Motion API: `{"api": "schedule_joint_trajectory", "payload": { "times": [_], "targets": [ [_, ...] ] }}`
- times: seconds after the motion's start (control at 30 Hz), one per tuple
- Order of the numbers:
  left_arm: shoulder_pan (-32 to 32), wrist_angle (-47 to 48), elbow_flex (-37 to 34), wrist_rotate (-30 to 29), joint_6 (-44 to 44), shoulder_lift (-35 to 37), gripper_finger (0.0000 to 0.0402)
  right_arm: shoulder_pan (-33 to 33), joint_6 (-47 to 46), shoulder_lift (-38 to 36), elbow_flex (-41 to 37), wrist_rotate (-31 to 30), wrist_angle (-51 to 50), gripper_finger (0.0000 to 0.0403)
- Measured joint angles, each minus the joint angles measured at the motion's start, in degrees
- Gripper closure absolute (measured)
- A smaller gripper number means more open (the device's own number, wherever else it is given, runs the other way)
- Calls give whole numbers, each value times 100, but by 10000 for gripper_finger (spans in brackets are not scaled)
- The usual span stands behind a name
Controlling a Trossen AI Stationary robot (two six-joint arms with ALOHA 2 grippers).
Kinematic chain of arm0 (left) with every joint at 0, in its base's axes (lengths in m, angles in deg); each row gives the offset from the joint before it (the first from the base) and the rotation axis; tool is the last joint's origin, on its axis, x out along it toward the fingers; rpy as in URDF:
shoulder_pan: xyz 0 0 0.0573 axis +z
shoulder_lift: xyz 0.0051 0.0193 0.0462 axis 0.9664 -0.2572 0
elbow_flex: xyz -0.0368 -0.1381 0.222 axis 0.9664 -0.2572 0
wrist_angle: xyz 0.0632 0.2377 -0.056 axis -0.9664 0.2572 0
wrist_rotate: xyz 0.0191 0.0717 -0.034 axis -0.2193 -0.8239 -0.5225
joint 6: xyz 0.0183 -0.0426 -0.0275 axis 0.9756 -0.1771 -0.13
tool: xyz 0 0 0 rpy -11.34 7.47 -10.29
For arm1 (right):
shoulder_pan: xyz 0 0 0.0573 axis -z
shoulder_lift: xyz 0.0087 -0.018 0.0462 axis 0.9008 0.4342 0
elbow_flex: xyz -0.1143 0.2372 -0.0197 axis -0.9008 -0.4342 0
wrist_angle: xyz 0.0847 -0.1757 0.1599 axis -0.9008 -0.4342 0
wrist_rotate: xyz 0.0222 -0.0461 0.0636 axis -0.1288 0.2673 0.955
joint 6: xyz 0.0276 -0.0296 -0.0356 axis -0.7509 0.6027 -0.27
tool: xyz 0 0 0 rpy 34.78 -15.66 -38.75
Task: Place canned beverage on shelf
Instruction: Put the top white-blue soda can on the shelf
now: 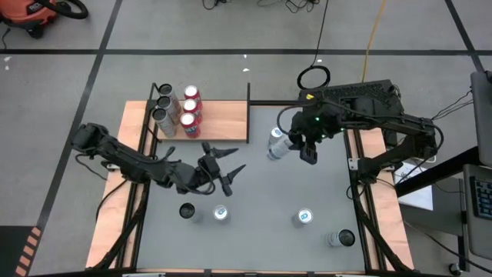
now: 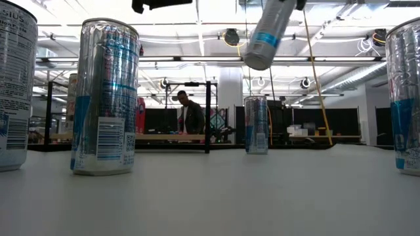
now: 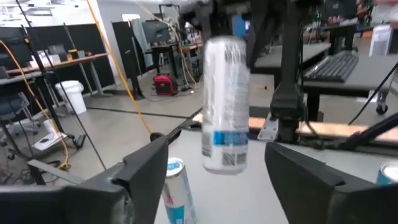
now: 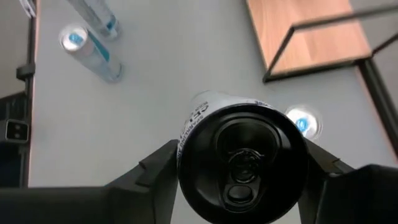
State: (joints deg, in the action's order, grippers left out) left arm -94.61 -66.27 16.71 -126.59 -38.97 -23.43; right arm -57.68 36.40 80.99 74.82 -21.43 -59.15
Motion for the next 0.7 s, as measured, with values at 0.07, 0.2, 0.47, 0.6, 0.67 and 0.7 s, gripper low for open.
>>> {"api": "schedule_joint_trajectory", "payload": {
  "times": [0.07,0.2,0.47,0.6,0.67,0.7],
  "targets": [
    [0,-2,0,10,0,-88,120,0,85,0,0,0,215,213],
    [-6,-33,0,3,115,-223,104,0,137,0,0,2,613,213],
    [-48,-768,0,-475,1244,-262,82,2,52,107,0,-4,1498,212],
    [-27,-910,0,-444,1547,-260,60,2,58,252,0,-2,1723,212],
    [31,-869,-2,-422,1533,-262,45,2,61,330,0,-2,1771,212],
    [60,-839,-2,-424,1513,-261,38,2,65,381,0,-2,1808,212]
  ]
}}
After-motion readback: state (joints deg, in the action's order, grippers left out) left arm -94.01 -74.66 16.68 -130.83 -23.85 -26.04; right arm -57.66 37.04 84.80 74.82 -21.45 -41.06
